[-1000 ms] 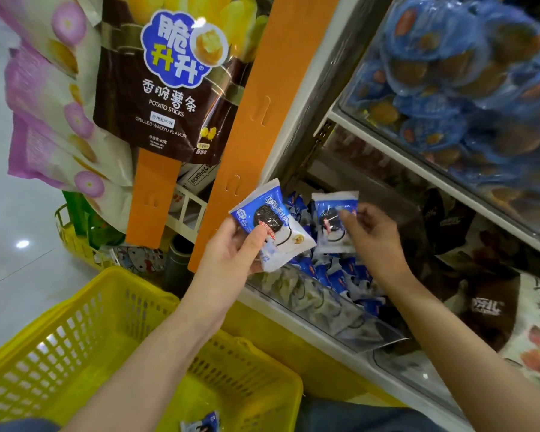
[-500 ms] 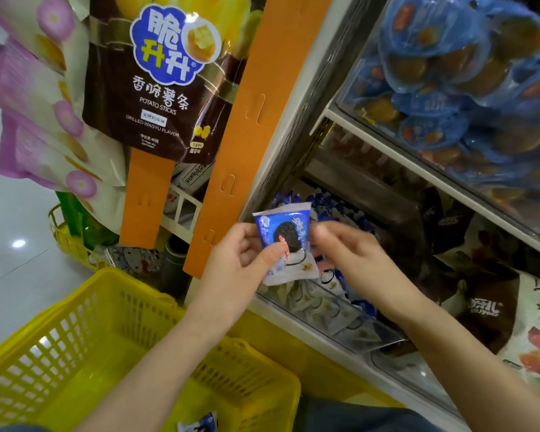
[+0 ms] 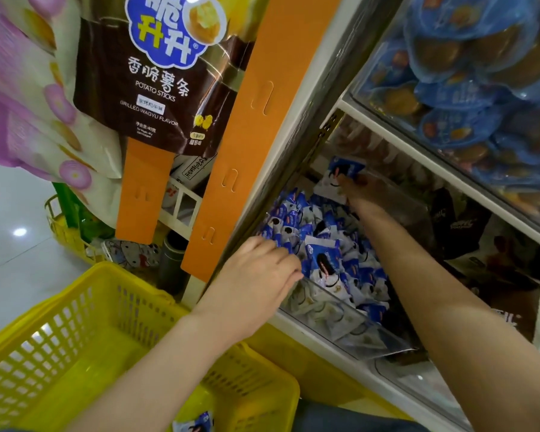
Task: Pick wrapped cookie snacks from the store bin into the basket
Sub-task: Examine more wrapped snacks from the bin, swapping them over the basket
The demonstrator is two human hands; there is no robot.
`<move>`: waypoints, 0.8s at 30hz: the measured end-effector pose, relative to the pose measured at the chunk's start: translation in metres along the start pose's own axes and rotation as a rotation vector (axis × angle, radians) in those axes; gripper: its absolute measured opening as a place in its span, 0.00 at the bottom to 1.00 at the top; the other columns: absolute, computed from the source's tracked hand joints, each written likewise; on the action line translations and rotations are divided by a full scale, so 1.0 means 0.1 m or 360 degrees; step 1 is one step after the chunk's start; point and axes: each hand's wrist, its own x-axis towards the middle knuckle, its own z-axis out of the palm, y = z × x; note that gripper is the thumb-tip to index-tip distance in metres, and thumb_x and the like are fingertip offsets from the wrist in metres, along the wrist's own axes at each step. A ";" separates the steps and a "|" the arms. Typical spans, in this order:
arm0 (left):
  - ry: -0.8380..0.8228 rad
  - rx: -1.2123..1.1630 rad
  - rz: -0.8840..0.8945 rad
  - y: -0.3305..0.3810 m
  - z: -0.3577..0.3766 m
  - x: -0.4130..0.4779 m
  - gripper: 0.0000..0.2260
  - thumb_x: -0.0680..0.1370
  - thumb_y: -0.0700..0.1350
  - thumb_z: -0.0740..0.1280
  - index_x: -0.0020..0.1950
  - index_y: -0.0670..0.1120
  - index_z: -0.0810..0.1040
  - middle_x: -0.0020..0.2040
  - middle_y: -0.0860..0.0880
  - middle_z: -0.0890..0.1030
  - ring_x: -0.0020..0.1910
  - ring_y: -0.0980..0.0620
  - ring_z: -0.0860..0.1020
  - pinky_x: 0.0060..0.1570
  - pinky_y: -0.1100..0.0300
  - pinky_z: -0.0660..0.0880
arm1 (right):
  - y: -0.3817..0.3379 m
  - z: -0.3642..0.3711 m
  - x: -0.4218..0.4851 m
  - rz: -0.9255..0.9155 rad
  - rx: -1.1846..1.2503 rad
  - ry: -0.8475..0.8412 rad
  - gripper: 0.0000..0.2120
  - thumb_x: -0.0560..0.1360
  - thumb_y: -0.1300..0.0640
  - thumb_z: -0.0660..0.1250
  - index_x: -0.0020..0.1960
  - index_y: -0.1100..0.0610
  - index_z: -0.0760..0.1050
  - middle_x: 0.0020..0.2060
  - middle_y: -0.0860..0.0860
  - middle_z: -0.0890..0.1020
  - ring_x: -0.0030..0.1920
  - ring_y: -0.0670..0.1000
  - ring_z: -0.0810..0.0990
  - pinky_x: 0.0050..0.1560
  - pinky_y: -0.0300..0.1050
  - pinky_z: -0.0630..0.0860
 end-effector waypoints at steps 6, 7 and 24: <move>0.0104 0.0099 0.0055 -0.01 0.03 0.03 0.12 0.77 0.50 0.57 0.44 0.52 0.80 0.40 0.56 0.82 0.41 0.56 0.80 0.53 0.57 0.74 | 0.01 0.43 0.31 -0.0178 -0.0260 -0.0089 0.21 0.74 0.52 0.68 0.61 0.65 0.73 0.59 0.60 0.78 0.55 0.52 0.77 0.42 0.28 0.65; 0.0126 0.0102 0.0064 -0.01 0.04 0.03 0.11 0.76 0.50 0.58 0.44 0.52 0.80 0.39 0.56 0.82 0.40 0.56 0.80 0.53 0.58 0.74 | 0.03 0.46 0.33 -0.0173 -0.0275 -0.0124 0.24 0.73 0.52 0.69 0.63 0.65 0.72 0.61 0.60 0.77 0.58 0.54 0.77 0.48 0.32 0.67; 0.0165 0.0129 0.0079 -0.01 0.07 0.04 0.15 0.78 0.50 0.53 0.45 0.54 0.80 0.41 0.58 0.81 0.42 0.57 0.78 0.54 0.60 0.72 | 0.04 0.38 0.51 -0.0304 -0.1116 -0.0609 0.18 0.72 0.48 0.69 0.54 0.62 0.76 0.51 0.60 0.80 0.44 0.54 0.78 0.37 0.42 0.68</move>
